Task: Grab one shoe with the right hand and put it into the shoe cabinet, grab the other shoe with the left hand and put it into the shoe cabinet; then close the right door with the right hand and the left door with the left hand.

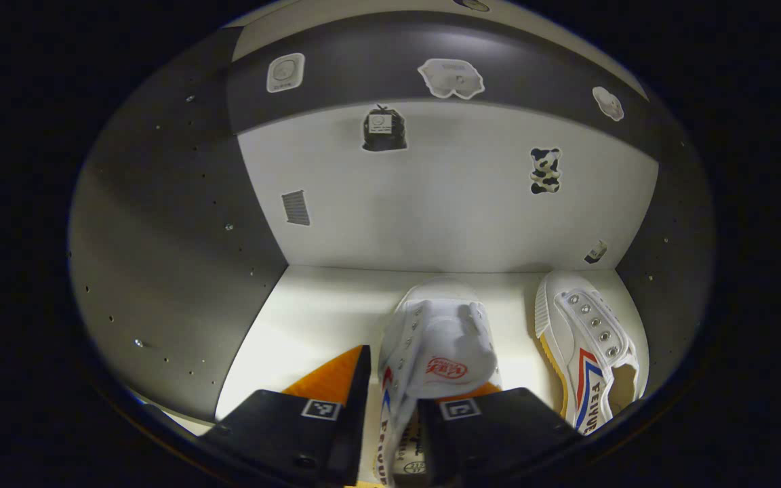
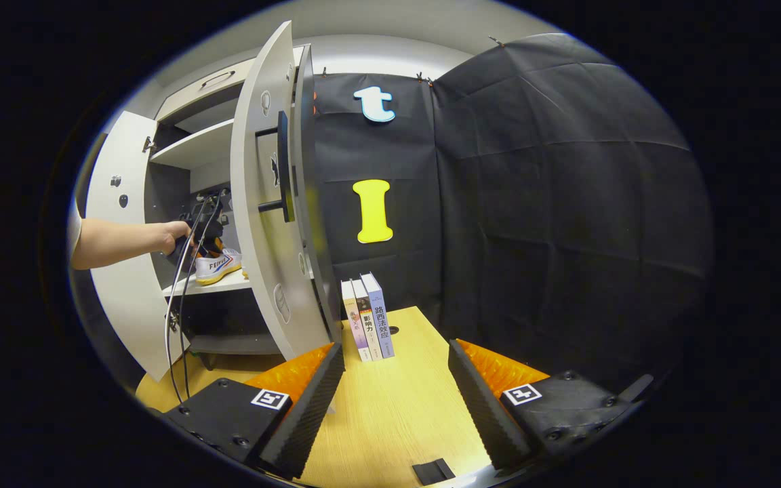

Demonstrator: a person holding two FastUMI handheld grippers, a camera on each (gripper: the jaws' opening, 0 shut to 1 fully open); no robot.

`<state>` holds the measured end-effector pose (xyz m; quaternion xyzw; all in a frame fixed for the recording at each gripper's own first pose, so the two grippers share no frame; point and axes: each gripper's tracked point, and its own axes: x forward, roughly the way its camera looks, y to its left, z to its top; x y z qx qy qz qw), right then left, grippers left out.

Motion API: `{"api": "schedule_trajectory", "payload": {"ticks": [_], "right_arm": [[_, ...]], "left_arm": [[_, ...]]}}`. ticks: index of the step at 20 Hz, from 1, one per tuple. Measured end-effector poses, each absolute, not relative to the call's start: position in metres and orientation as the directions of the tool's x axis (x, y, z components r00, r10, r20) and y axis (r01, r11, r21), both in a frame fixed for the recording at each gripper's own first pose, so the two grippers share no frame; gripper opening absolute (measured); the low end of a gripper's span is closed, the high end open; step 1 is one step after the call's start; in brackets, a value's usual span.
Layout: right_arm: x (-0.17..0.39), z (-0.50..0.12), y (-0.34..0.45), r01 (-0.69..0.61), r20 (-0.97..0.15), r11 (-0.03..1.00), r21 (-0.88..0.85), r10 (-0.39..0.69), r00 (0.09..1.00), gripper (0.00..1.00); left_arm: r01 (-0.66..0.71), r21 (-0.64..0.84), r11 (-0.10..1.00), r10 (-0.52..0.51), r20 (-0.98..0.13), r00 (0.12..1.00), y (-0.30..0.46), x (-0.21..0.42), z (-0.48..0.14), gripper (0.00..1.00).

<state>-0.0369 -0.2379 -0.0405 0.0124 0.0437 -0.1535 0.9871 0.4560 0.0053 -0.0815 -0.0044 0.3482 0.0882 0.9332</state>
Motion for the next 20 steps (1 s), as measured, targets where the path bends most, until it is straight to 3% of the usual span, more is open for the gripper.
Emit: {"api": "schedule_trajectory", "payload": {"ticks": [1, 3, 5, 12, 20], "right_arm": [[-0.036, -0.037, -0.238, 0.298, -0.085, 0.955, 0.013, -0.296, 0.951, 0.99], [-0.035, -0.034, -0.239, 0.286, -0.079, 0.958, 0.012, -0.284, 0.956, 0.99], [-0.032, -0.033, -0.242, 0.278, -0.096, 0.960, 0.016, -0.275, 0.957, 0.99], [-0.014, -0.006, -0.259, 0.232, -0.093, 0.973, -0.005, -0.231, 0.968, 0.98], [0.025, 0.069, -0.269, 0.160, 0.013, 0.987, -0.021, -0.159, 0.987, 0.98]], "left_arm": [[-0.165, 0.047, 0.985, 0.156, -0.639, 0.753, 0.009, 0.449, -0.076, 0.58], [-0.143, -0.003, 0.990, 0.110, -0.622, 0.775, 0.006, 0.426, -0.065, 0.82], [-0.133, -0.024, 0.991, 0.093, -0.592, 0.801, 0.004, 0.394, -0.055, 0.95], [-0.080, -0.042, 0.996, 0.061, -0.341, 0.938, -0.015, 0.259, -0.002, 0.96], [-0.117, 0.075, 0.990, 0.123, -0.080, 0.989, -0.012, 0.127, 0.030, 0.96]]}}
